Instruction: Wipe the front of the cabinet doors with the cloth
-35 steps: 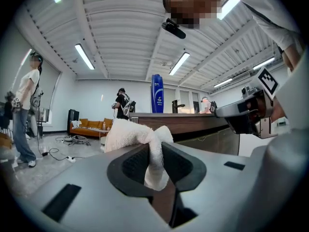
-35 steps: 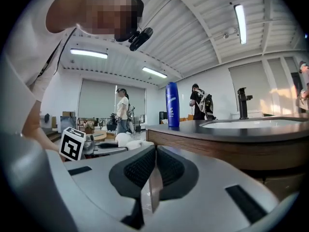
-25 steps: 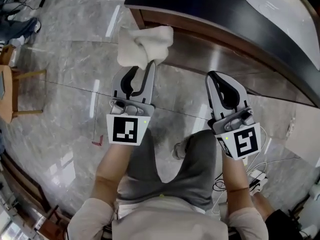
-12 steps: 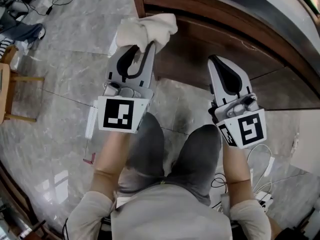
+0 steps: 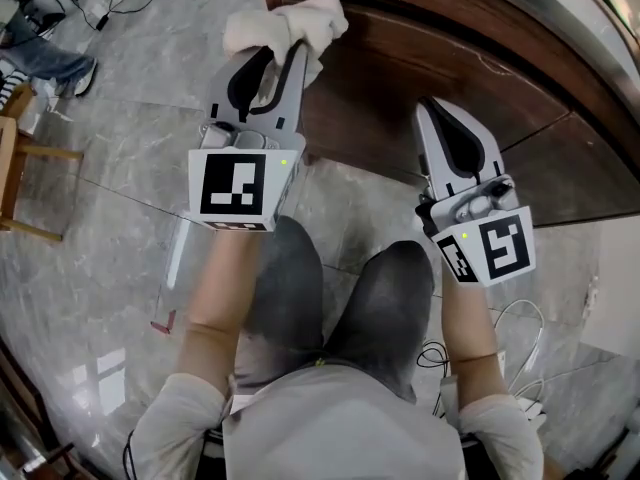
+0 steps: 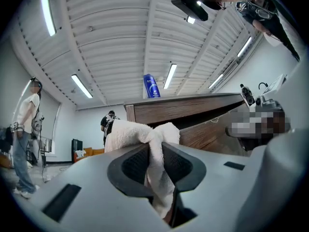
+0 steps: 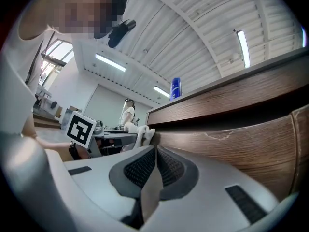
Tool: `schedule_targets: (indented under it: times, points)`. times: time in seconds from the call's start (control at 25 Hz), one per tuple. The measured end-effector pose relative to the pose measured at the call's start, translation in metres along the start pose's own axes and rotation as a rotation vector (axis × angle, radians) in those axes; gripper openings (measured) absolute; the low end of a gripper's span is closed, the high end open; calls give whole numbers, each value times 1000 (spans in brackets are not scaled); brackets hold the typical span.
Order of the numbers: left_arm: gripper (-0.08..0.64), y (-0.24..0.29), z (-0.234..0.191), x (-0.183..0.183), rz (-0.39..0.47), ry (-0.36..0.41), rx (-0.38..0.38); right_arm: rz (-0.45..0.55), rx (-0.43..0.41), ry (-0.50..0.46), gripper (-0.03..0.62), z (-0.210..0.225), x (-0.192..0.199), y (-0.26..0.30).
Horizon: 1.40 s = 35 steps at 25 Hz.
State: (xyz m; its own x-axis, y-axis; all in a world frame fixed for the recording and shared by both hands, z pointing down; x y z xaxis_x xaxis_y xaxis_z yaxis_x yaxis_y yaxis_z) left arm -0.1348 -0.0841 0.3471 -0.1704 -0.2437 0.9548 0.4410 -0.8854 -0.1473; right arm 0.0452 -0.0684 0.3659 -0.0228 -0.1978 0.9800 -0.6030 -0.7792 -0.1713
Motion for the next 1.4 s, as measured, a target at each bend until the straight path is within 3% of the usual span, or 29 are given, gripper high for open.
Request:
schedule_targets:
  times: [0.28, 1.4]
  points:
    - [86, 20, 23, -1, 21, -7, 55, 32, 2, 0, 37, 6, -2, -10]
    - [86, 67, 124, -21, 135, -39, 217, -7, 153, -4, 37, 60, 15, -73]
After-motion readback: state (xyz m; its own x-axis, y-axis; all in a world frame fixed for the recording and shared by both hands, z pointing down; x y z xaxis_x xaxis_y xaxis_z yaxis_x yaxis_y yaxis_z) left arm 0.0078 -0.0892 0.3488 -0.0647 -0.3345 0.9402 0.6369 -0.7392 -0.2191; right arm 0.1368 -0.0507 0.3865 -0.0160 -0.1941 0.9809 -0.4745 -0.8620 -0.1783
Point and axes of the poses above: the fingertips, and each gripper's own axes: y forward along the fingers, z to its right, x out of its underside, the point moved 4 cm from there along -y, backward along the fingers, and after that the axes turned 13 degrees about x, right-handed, at the moved point
